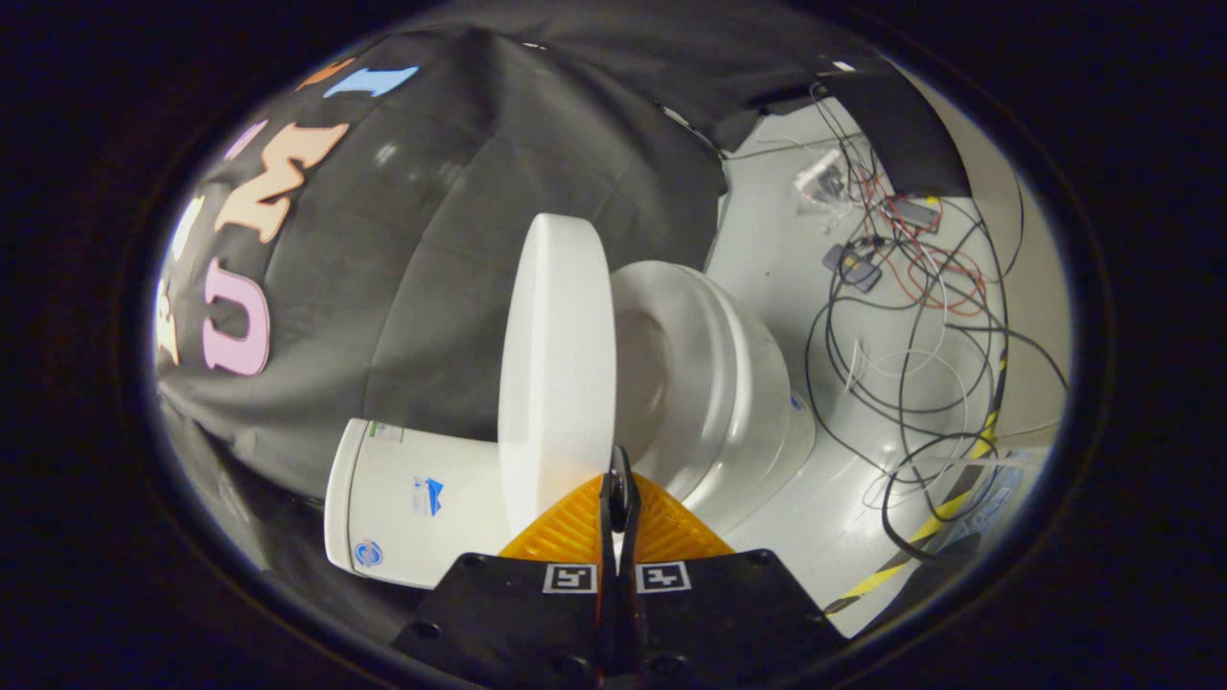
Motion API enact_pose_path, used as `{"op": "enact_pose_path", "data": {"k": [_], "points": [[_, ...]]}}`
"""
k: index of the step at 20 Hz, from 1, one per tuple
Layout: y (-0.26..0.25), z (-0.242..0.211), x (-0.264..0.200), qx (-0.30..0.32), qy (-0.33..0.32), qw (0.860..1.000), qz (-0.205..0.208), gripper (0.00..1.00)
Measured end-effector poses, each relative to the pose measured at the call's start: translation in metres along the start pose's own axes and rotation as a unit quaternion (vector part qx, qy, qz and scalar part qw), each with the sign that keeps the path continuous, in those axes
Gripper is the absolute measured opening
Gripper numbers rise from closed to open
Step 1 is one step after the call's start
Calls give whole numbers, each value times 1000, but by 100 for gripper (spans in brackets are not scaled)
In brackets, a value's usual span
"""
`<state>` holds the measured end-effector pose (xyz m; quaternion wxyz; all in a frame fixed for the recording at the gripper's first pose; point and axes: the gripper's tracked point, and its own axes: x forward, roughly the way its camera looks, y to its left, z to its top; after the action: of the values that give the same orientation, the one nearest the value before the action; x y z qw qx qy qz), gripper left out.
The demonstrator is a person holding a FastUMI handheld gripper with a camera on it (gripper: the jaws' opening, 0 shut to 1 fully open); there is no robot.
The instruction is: Open the toilet lid.
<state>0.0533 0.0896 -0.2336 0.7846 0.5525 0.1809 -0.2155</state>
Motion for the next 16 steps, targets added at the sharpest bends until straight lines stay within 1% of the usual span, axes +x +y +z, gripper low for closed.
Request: {"op": "enact_pose_path", "data": {"k": [4,8,11,14,16], "points": [[22,7,-10,-15,-28,999,16,0],[33,9,-15,-24,-39,999,8,1],[48,9,-21,-30,-44,999,11,1],[62,6,-28,-41,-50,998,2,1],[76,6,-31,-39,-57,998,10,0]]}}
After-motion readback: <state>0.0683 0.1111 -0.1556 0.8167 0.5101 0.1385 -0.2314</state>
